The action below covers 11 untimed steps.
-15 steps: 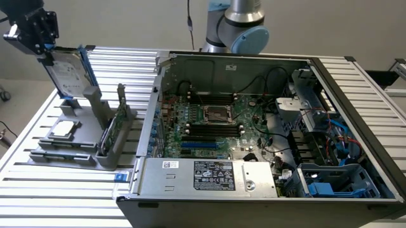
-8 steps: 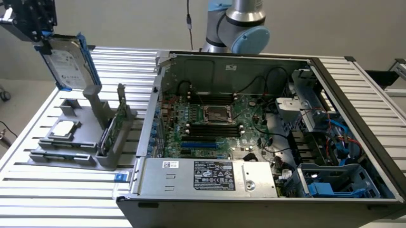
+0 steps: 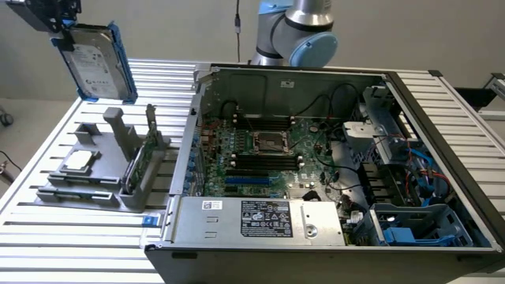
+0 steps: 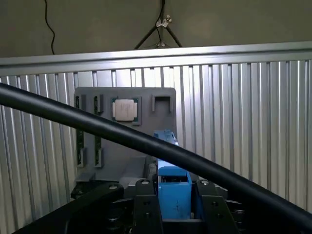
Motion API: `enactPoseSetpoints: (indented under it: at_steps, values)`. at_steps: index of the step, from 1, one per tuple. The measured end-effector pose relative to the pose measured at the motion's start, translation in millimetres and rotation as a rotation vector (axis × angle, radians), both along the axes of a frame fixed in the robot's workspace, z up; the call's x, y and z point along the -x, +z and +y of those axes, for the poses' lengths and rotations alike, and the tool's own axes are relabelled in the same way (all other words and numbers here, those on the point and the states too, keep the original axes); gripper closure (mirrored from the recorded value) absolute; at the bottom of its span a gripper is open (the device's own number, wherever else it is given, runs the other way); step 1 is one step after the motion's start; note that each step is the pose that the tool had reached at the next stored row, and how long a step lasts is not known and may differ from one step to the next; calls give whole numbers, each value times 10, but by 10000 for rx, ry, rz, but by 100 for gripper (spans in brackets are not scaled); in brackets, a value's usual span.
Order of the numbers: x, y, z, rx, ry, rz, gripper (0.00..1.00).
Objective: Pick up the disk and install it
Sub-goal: 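Pick up the disk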
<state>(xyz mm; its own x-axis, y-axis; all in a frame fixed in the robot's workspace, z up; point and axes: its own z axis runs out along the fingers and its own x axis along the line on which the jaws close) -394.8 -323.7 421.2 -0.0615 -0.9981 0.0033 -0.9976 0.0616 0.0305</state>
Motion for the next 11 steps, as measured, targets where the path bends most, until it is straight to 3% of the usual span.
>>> enactPoseSetpoints:
  at_steps: [11]
  values:
    - [-502, 292, -110, -39, -1, 33, 67]
